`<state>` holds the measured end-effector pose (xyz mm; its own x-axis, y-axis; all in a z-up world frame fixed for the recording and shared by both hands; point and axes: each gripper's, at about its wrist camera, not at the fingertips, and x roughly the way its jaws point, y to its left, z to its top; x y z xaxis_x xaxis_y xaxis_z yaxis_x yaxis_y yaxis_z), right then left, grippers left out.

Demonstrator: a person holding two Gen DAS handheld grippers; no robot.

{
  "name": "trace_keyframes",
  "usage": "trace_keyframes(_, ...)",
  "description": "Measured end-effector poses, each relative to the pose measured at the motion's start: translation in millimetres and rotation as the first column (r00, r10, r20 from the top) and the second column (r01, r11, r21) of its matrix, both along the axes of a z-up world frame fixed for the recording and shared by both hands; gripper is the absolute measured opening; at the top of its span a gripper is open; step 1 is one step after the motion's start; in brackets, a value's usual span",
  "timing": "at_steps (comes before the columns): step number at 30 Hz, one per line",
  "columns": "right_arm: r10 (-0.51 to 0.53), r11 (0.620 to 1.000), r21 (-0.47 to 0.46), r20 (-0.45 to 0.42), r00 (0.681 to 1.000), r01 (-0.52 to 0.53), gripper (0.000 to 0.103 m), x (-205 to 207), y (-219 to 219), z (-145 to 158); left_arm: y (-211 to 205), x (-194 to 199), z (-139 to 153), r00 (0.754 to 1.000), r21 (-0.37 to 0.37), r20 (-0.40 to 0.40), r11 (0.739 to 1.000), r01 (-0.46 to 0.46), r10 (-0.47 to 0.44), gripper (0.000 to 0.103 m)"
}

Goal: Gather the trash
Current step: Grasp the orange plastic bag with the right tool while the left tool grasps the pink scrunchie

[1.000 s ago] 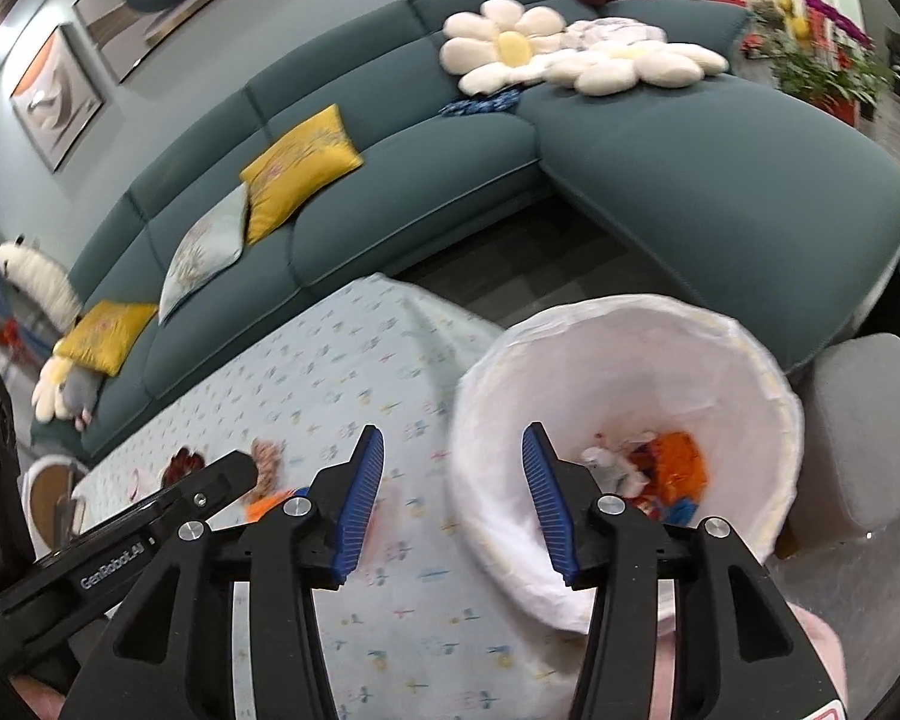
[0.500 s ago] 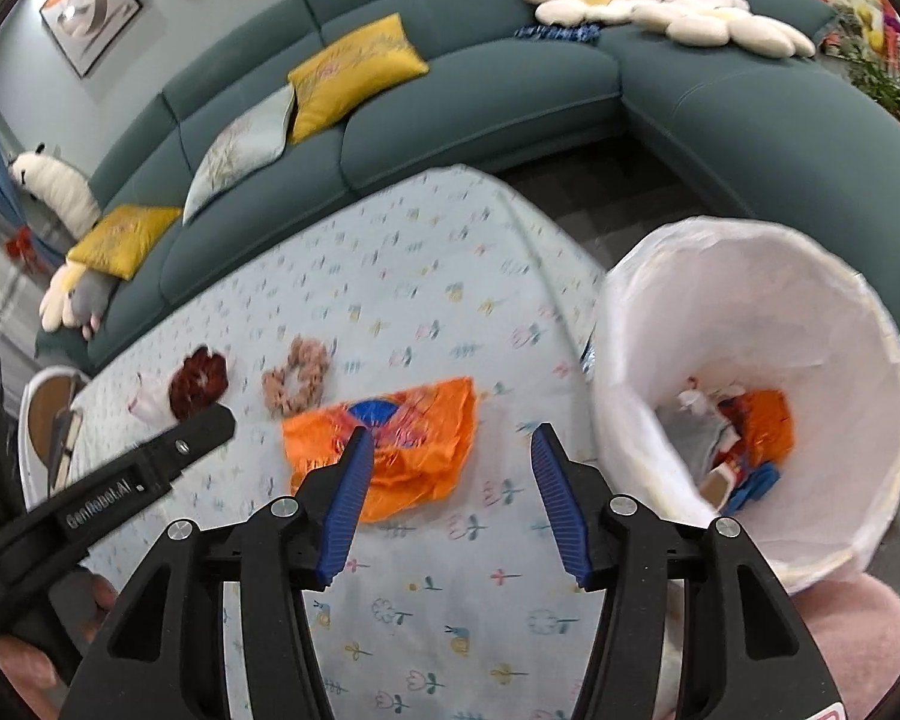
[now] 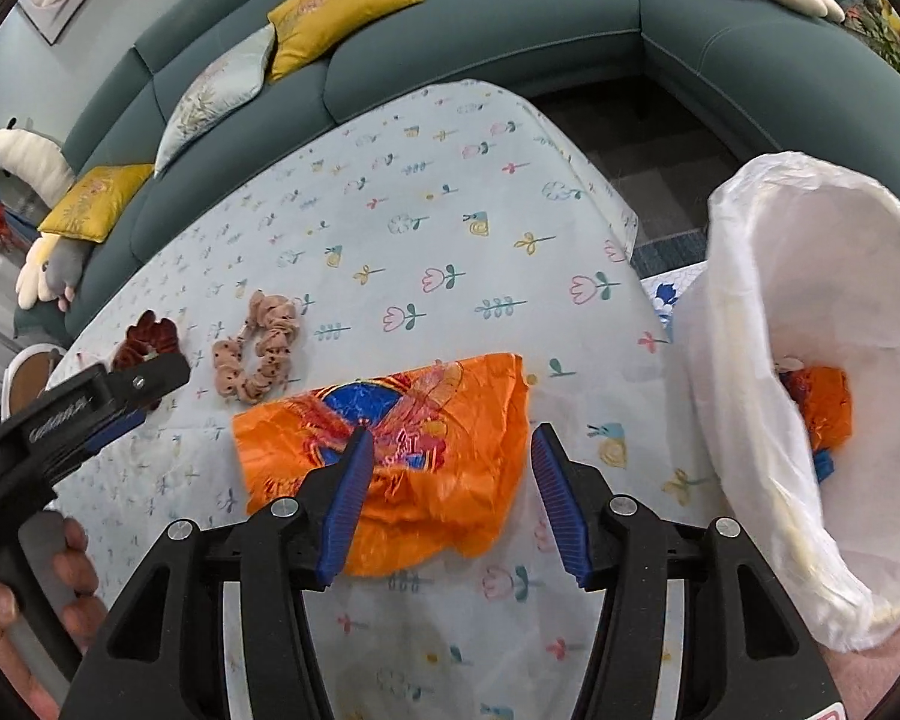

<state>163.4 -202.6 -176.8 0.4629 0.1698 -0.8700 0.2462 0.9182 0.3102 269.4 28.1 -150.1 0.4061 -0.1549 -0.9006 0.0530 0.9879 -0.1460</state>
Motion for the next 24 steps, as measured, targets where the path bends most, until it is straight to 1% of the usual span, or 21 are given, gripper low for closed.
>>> trace_keyframes(4,0.003,1.000,-0.006,-0.016,1.000,-0.003,0.053,7.0,3.6,-9.7,-6.3,14.6,-15.9,1.000,0.013,-0.026,1.000,0.007,-0.007,0.070)
trace_keyframes(8,0.012,1.000,-0.005,-0.034,0.999,-0.013,0.051,8.6,6.9,-18.6,-12.6,21.5,-29.8,0.998,0.011,-0.061,1.000,0.024,-0.023,0.053)
trace_keyframes(9,0.016,1.000,-0.014,-0.024,1.000,-0.017,0.051,7.5,8.2,-18.4,-13.6,21.9,-33.2,0.997,0.016,-0.068,1.000,0.026,-0.025,0.046)
trace_keyframes(10,0.021,0.999,-0.024,-0.022,1.000,-0.022,0.050,7.1,9.3,-18.9,-15.6,20.8,-33.6,0.998,0.036,-0.056,0.999,0.028,-0.026,0.043)
trace_keyframes(12,0.030,0.998,-0.047,-0.022,0.999,-0.031,0.044,5.8,11.2,-19.2,-18.8,18.8,-32.9,0.998,0.053,-0.046,0.998,0.043,-0.041,0.023)
trace_keyframes(13,0.032,0.998,-0.048,-0.024,0.999,-0.033,0.036,5.3,11.0,-19.4,-20.0,17.8,-32.6,0.998,0.050,-0.050,0.997,0.050,-0.048,0.018)
trace_keyframes(14,0.032,0.999,-0.043,-0.026,0.999,-0.033,0.025,4.6,10.5,-19.7,-20.3,16.9,-32.4,0.997,0.040,-0.057,0.998,0.051,-0.049,0.011)
trace_keyframes(16,0.033,0.999,-0.023,-0.037,0.999,-0.034,0.013,2.8,9.1,-22.0,-19.8,13.6,-30.8,0.997,0.016,-0.066,0.999,0.047,-0.046,0.008)
trace_keyframes(17,0.033,0.999,-0.019,-0.037,0.999,-0.034,0.011,0.9,8.9,-21.4,-19.5,11.9,-29.5,0.997,0.007,-0.066,0.999,0.046,-0.045,0.008)
trace_keyframes(20,0.040,0.999,-0.014,-0.028,0.999,-0.041,0.008,-3.7,10.4,-16.7,-19.5,3.3,-21.8,0.997,-0.008,-0.053,0.999,0.047,-0.047,0.006)
trace_keyframes(24,0.048,0.998,-0.029,0.018,0.999,-0.048,0.007,-12.2,11.2,2.0,-21.4,-10.4,-2.1,0.998,-0.026,-0.019,0.998,0.055,-0.056,0.006)
